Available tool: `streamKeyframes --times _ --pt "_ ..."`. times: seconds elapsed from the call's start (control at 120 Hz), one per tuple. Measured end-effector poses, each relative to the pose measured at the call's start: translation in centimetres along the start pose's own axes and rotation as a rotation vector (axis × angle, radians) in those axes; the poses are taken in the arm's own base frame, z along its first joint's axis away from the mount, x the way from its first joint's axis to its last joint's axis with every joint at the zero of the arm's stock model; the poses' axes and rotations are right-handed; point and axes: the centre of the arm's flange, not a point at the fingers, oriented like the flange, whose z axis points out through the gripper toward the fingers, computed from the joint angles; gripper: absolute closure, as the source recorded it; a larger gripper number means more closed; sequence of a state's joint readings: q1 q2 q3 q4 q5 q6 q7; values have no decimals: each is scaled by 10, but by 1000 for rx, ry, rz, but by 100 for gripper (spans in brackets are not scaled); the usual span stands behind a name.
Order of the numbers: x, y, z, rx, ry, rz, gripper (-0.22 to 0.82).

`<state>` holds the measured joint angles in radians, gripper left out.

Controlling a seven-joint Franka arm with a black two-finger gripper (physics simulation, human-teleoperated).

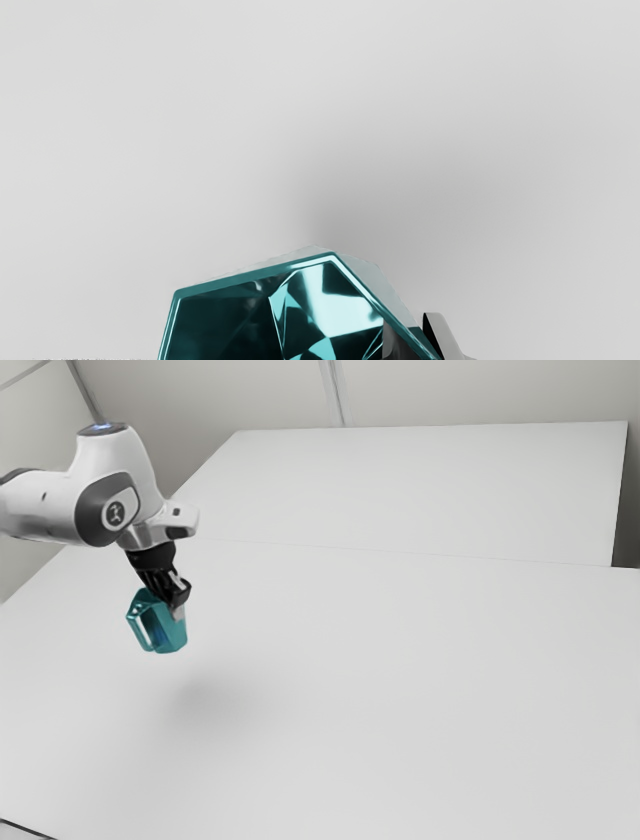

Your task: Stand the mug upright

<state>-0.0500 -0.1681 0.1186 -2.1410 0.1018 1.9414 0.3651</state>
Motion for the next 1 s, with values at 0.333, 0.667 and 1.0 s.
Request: streamKeyframes --times 0.333,0.667,1.0 --pt "4 36 34 59 -10 -43 78" --pt "10 47 72 120 50 -83 78" --pt "25 52 112 118 59 -128 78"
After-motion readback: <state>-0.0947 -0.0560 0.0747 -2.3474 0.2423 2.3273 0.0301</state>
